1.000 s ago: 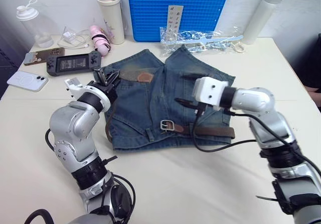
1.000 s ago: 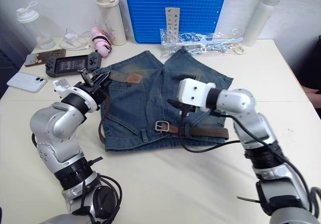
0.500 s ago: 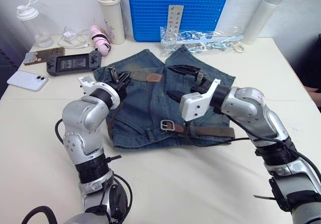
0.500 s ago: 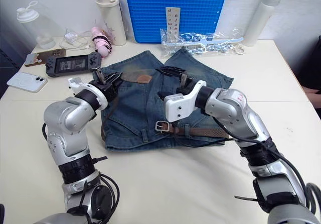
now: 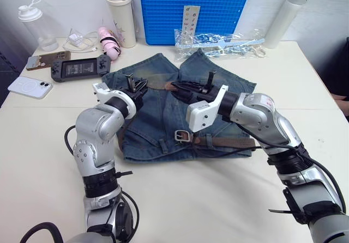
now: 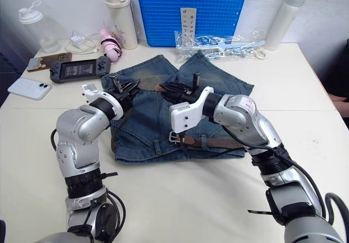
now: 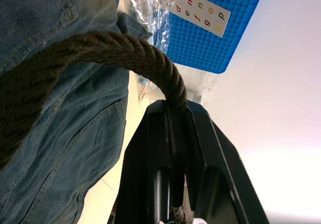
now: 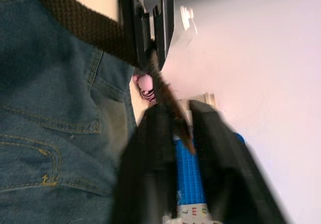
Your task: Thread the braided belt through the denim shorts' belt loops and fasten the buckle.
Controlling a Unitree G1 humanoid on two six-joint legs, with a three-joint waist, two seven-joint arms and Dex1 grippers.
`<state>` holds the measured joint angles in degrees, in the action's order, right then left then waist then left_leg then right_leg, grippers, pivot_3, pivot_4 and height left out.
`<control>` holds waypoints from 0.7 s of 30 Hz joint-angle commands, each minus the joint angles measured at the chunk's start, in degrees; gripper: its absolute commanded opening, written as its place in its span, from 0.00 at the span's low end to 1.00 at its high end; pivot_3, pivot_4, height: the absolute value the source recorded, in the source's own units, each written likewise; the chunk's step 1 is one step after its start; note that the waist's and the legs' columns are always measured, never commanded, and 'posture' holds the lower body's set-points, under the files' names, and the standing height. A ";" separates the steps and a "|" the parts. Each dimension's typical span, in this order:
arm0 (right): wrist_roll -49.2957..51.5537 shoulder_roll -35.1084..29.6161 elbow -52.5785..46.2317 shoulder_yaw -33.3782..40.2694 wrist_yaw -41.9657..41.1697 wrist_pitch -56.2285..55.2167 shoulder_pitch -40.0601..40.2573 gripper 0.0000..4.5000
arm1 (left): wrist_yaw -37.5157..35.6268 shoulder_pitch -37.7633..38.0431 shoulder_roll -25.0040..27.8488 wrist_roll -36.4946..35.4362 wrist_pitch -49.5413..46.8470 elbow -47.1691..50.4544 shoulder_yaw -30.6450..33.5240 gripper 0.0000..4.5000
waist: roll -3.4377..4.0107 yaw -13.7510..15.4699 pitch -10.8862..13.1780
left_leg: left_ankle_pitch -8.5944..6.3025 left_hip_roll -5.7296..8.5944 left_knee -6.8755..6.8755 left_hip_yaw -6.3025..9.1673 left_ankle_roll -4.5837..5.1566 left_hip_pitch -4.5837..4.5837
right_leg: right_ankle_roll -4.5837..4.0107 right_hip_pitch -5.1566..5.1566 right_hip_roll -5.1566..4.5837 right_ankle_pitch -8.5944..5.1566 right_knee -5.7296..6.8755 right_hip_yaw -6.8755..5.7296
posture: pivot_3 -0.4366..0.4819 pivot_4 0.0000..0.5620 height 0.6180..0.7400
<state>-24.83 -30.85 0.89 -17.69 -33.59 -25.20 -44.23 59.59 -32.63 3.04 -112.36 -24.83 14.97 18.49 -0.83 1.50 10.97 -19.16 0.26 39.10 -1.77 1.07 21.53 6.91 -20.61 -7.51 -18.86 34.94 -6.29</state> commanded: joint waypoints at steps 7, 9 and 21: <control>-0.33 -3.81 8.88 2.00 4.47 -11.83 -2.45 0.00 | -6.87 0.03 0.45 -0.64 -17.33 1.56 3.71 0.26 | 0.00 0.04 0.00 | 0.01 0.02 0.00 0.04 0.02 0.03 | 0.00 0.02 -0.02 0.00 -0.02 -0.01 | 0.48 0.27 0.58; 0.19 -4.95 10.73 2.02 5.34 -15.93 -2.79 0.00 | -8.89 0.21 0.57 -0.64 -23.06 0.32 5.36 0.46 | 0.00 -0.02 0.00 | 0.02 0.02 0.00 0.05 0.03 0.04 | 0.00 0.02 -0.01 0.00 -0.03 -0.01 | 0.48 0.27 0.58; 2.19 -8.42 14.00 3.10 8.39 -28.70 -4.11 0.00 | -22.39 -3.28 5.07 -0.64 -47.73 -18.39 11.96 0.85 | 0.01 -0.09 0.00 | 0.02 0.00 0.00 0.09 0.02 0.04 | 0.00 0.00 0.02 0.00 0.02 -0.01 | 0.48 0.27 0.58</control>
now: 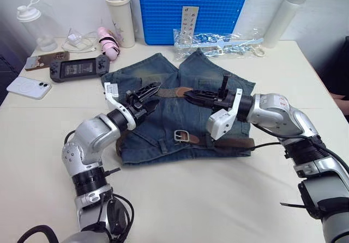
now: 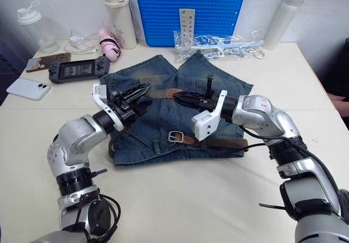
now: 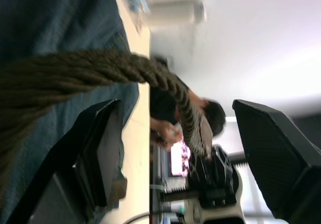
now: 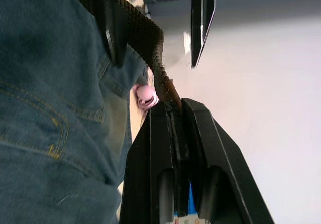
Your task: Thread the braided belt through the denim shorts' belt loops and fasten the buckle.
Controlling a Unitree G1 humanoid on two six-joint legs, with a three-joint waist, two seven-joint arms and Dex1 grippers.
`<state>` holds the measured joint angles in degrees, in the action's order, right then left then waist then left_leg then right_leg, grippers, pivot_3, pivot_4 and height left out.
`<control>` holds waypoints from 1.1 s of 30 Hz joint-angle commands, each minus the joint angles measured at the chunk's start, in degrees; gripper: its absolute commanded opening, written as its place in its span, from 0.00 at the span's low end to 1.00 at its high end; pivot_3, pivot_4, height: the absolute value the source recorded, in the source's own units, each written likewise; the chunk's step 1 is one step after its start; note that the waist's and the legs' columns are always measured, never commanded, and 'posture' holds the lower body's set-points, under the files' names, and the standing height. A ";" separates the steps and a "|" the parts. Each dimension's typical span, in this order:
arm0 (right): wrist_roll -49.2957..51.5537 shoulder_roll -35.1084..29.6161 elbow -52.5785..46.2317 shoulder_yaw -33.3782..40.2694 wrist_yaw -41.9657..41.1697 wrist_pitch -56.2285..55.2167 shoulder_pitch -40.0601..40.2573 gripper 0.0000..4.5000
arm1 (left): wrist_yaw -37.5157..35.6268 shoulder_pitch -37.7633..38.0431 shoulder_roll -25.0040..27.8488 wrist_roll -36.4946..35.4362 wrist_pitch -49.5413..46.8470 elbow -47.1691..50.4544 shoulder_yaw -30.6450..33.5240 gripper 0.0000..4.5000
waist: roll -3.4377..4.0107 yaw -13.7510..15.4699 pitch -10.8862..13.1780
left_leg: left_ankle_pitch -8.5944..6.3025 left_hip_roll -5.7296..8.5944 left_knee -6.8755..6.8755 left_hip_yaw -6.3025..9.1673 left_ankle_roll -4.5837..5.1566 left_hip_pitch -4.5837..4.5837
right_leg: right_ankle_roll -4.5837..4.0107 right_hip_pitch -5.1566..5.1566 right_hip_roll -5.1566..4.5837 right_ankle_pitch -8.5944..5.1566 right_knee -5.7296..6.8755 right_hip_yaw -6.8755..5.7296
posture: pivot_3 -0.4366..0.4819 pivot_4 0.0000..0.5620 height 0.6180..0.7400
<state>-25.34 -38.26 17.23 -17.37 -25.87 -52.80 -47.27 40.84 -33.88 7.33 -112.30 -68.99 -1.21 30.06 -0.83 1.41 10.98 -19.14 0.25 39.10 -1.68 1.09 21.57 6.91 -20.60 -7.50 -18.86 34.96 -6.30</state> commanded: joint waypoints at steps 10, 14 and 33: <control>4.52 -1.99 -4.82 3.06 -0.68 0.68 0.86 0.00 | -8.44 -4.46 2.62 -0.70 -7.47 -7.07 0.59 0.80 | 0.00 -0.07 0.00 | 0.00 0.01 0.00 0.06 0.00 0.01 | 0.00 0.01 -0.02 0.00 0.00 0.07 | 0.48 0.27 0.58; 4.64 -2.33 -4.69 3.05 -0.89 0.71 0.86 0.00 | -7.12 -5.08 2.30 -0.70 -6.63 -7.27 1.74 0.53 | 0.00 -0.08 0.00 | 0.00 0.01 0.00 0.05 0.00 0.00 | 0.00 0.01 -0.03 0.00 0.01 0.08 | 0.48 0.27 0.58; 22.82 -1.85 -8.20 1.02 -16.90 20.24 6.51 0.58 | -2.67 -6.29 3.65 -0.70 -4.86 -5.80 6.66 0.00 | 0.00 -0.08 0.00 | 0.00 0.00 0.01 0.08 0.00 0.00 | 0.00 0.01 -0.04 0.00 0.03 0.07 | 0.48 0.27 0.58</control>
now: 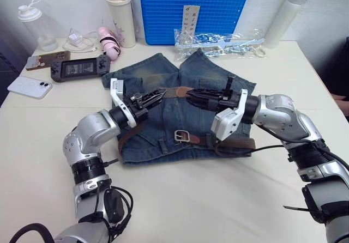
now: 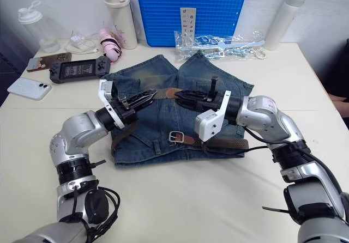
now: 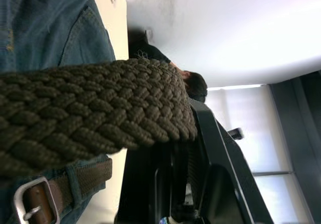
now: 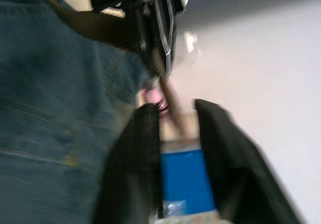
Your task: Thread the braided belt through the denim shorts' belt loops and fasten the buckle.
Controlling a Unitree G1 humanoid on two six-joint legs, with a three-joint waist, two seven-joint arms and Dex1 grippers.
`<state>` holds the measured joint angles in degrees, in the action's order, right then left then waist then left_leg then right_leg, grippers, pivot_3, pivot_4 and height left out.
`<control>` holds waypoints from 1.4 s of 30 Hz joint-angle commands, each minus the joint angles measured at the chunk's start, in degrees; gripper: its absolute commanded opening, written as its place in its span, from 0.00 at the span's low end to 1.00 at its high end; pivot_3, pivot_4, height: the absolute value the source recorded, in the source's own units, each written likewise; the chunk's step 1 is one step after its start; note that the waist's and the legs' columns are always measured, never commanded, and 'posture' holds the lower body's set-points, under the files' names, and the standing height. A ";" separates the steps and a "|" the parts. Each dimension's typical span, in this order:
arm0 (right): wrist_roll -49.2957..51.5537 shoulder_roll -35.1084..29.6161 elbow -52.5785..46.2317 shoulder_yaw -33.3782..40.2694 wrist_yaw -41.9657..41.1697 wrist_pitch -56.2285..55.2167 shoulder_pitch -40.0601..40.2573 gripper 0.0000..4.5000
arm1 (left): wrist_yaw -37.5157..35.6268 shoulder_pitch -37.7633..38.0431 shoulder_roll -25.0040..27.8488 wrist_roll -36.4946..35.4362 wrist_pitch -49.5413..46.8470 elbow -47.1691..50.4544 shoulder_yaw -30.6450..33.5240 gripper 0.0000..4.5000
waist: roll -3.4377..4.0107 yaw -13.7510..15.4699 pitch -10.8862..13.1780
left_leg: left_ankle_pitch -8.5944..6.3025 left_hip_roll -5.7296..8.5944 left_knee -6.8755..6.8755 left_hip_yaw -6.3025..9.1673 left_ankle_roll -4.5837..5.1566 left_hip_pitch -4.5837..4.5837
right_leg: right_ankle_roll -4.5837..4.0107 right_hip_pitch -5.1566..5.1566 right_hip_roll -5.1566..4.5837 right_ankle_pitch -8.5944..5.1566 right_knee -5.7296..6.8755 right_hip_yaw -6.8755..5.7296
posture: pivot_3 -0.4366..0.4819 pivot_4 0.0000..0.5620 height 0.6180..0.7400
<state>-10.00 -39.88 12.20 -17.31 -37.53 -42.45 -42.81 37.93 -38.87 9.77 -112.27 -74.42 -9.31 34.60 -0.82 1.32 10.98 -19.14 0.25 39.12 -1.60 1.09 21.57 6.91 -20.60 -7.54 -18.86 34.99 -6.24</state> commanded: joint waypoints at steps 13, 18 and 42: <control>20.66 15.51 14.55 3.80 -14.86 56.58 -10.56 0.99 | -3.40 6.43 10.26 -0.73 1.43 8.25 3.52 0.00 | 0.14 -1.05 0.08 | 0.04 0.00 -0.02 0.05 -0.04 0.00 | -0.04 -0.08 -0.01 -0.01 0.13 0.00 | 0.48 0.27 0.58; 15.88 21.98 33.85 1.53 -19.16 51.58 -21.17 0.99 | -6.74 10.09 15.68 -0.73 2.85 8.80 4.00 0.00 | 0.15 -1.51 0.08 | 0.04 0.03 -0.08 0.20 -0.05 0.01 | -0.05 -0.11 -0.01 -0.01 0.19 -0.05 | 0.48 0.27 0.58; 5.92 29.60 58.84 5.71 -14.67 47.51 -29.12 0.00 | -17.63 28.31 29.09 -0.73 9.57 18.81 -4.95 0.00 | 0.42 -2.89 0.11 | 0.00 0.02 -0.05 1.03 -0.68 -0.27 | -0.74 0.01 -0.15 -0.40 0.94 0.30 | 0.48 0.27 0.58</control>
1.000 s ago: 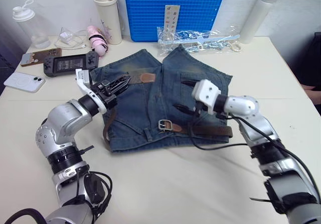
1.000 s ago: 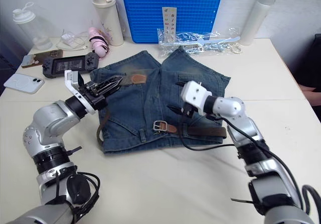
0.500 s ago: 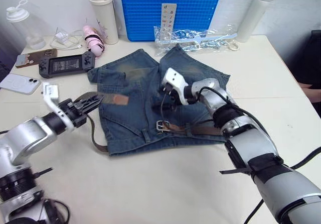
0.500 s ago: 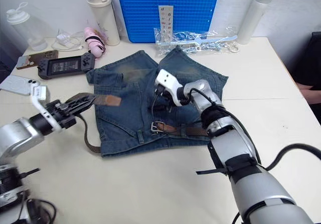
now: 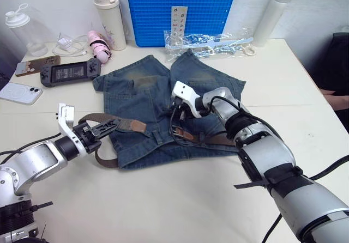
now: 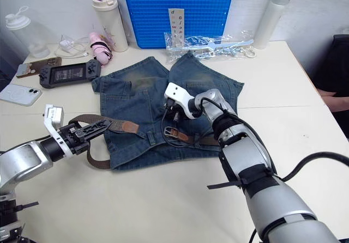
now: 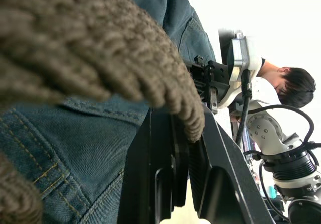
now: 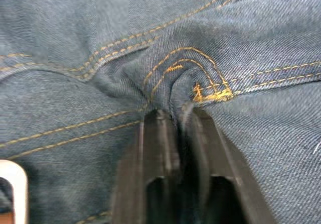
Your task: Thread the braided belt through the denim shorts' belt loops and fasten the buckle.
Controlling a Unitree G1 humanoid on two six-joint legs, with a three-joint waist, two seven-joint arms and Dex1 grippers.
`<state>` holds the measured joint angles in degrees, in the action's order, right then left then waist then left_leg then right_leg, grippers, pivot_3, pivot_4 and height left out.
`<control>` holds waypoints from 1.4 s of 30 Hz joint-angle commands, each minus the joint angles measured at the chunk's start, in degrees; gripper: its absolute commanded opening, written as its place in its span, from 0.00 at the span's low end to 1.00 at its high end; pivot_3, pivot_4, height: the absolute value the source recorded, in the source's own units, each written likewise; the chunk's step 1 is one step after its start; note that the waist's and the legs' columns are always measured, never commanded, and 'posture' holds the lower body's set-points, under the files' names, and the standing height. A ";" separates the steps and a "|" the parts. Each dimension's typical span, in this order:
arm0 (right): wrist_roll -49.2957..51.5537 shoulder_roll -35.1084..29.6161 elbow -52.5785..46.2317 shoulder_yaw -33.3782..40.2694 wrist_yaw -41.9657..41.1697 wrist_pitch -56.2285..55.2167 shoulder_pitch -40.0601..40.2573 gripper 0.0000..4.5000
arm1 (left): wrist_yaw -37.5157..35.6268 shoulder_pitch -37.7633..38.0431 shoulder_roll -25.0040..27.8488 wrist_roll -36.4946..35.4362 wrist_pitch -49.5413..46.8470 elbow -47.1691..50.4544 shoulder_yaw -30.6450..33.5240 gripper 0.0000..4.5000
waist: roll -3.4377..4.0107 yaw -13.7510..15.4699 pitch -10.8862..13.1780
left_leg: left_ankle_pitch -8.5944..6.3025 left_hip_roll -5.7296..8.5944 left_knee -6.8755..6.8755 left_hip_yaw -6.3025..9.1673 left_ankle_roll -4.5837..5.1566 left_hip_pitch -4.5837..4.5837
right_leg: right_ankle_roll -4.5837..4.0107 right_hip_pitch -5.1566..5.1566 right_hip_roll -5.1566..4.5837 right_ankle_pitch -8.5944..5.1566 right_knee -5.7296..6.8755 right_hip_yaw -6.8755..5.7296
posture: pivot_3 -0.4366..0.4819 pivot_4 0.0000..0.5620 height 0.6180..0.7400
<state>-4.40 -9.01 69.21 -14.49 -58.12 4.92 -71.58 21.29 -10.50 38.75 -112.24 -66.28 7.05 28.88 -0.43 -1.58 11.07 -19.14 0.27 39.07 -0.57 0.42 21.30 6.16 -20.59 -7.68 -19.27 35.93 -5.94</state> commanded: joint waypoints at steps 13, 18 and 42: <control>1.60 -4.47 5.84 12.97 27.69 0.32 -5.04 0.00 | 9.40 -10.13 -1.73 0.65 15.35 -1.06 -5.05 0.00 | 0.21 0.10 0.13 | 0.23 0.03 -0.01 0.17 0.03 1.07 | -0.01 -0.94 0.05 0.00 0.03 -0.04 | 0.48 0.27 0.58; 2.95 -3.82 4.45 13.68 17.67 4.98 -4.22 0.30 | 8.45 -10.92 -0.83 0.16 15.64 -1.61 -7.36 0.00 | 0.21 -0.06 0.13 | 0.24 0.01 -0.01 0.16 0.05 1.07 | -0.01 -0.93 0.06 0.00 0.03 -0.03 | 0.48 0.27 0.58; 10.23 -29.81 -63.70 9.26 -9.27 25.54 23.79 0.98 | 9.66 -13.89 -11.04 8.13 18.62 3.30 -20.06 0.00 | 0.21 1.78 0.14 | 0.39 0.06 0.03 -0.02 0.03 1.08 | 0.03 -0.92 0.17 0.01 -0.03 -0.05 | 0.48 0.27 0.58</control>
<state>4.14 -37.38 13.28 -5.22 -66.20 31.40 -48.57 30.40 -24.15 28.07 -104.48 -48.69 8.56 8.74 -0.22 0.20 11.20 -18.72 0.33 39.09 -0.67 0.45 22.36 6.20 -21.50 -7.50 -19.26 35.90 -5.99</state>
